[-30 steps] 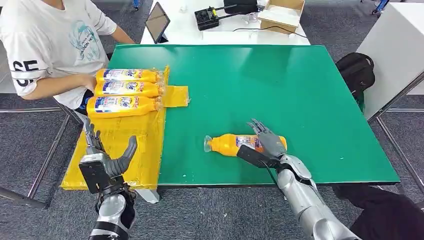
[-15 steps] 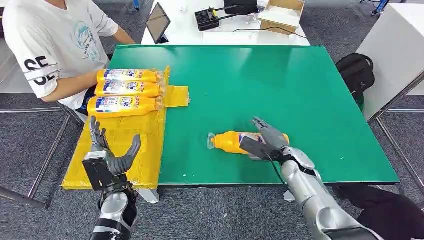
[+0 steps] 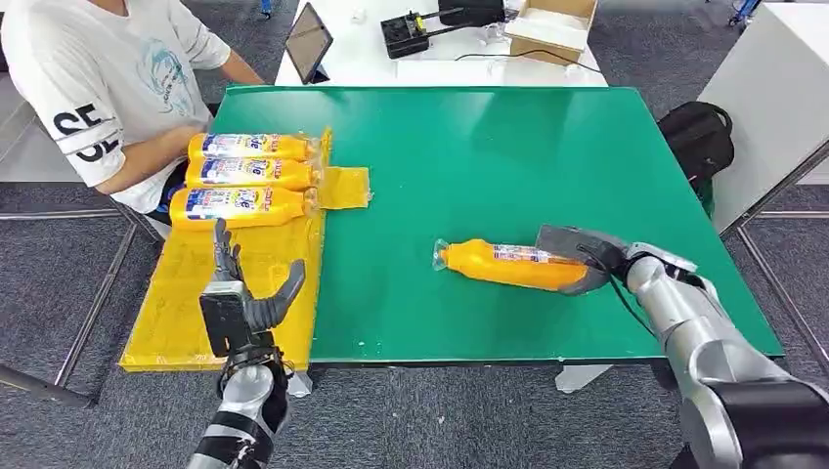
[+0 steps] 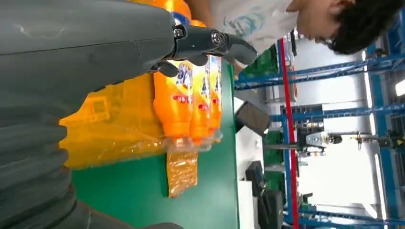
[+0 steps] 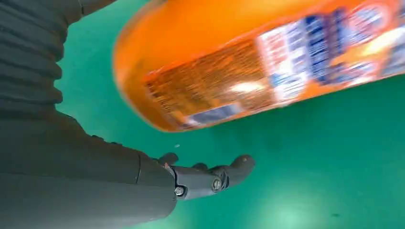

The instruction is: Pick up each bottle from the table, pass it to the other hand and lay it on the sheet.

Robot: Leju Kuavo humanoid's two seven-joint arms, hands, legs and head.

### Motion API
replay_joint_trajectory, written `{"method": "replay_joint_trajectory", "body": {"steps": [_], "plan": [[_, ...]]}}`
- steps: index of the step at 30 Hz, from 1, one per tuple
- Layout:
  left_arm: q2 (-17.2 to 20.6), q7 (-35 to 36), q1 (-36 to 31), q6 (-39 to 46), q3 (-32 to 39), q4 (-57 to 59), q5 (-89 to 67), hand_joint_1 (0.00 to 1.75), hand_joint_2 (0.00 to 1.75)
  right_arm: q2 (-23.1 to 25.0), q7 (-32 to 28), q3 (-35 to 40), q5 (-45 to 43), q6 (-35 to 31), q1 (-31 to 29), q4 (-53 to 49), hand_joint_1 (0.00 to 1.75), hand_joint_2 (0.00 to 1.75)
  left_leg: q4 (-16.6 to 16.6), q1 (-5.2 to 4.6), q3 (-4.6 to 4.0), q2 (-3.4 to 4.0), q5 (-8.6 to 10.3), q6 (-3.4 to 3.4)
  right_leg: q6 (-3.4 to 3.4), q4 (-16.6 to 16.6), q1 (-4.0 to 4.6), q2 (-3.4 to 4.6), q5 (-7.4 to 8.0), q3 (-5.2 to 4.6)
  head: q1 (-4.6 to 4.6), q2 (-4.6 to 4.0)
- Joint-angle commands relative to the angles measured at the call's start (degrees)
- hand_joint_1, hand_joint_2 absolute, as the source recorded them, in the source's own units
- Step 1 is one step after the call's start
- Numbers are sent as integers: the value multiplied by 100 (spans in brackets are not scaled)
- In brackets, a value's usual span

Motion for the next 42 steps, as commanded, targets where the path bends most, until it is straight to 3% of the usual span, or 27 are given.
{"method": "replay_joint_trajectory", "body": {"steps": [1,8,10,12,13,15,16,21,28,29,31,32,42], "plan": [[13,20,-309,-61,-86,576,37,0,175,-185,56,311,6,113,-384,669,0,175,-3,0,21,2,-9,3,-19,-1,4,-6,-10,20,0,0],[-12,20,-375,-151,-100,717,112,0,175,-304,-24,471,-46,356,-225,631,35,175,0,1,19,6,-10,7,-19,-2,5,-5,-10,18,0,0],[-12,20,-375,-151,-100,717,112,0,175,-304,-24,471,-46,356,-225,631,35,175,-3,2,7,0,-4,3,-12,-5,3,-7,-5,9,2,0],[-15,20,-377,-163,-96,747,124,0,175,-266,-65,491,-88,300,-88,604,61,175,-5,3,16,3,-7,3,-18,-8,5,-6,-8,18,2,0],[-21,20,-376,-158,-84,746,137,0,175,-207,-86,486,-127,196,35,571,94,175,-5,3,7,2,-4,2,-12,-7,3,-4,-4,8,-2,0],[-18,20,-360,-131,-77,712,146,0,175,-37,-94,508,-181,-84,254,542,131,175,-8,6,23,5,-9,2,-19,-12,8,-4,-8,25,-2,0],[-10,20,-362,-150,-74,745,143,0,175,122,-72,529,-188,-256,418,559,134,175,-9,9,22,5,-8,0,-18,-15,11,-3,-6,25,0,0],[-35,20,-380,-187,-82,796,140,0,175,376,-269,550,-261,-593,800,577,133,175,-11,15,36,22,-13,-2,-21,-19,19,9,-4,33,-2,0],[-35,20,-383,-181,-90,821,144,0,175,519,-336,600,-252,-754,896,562,131,175,-14,17,54,41,-20,-14,-26,-19,20,27,1,32,0,0],[-36,20,-386,-174,-89,841,145,0,175,567,-364,588,-275,-841,910,545,126,175,-12,19,55,44,-19,-15,-34,-18,21,34,8,29,-2,0],[-31,20,-370,-156,-82,840,144,0,175,684,-381,603,-269,-1061,946,526,31,175,-13,19,58,46,-18,-14,-37,-18,21,33,8,30,0,0],[-29,20,-367,-142,-79,839,140,0,175,723,-377,591,-278,-1159,955,513,0,175,-12,20,59,49,-19,-15,-36,-18,22,37,8,31,-2,0],[-44,20,-310,-240,-78,766,143,0,175,747,-357,569,-347,-1371,842,480,0,175,-10,18,55,49,-17,-13,-37,-10,20,40,6,27,-2,0]]}}
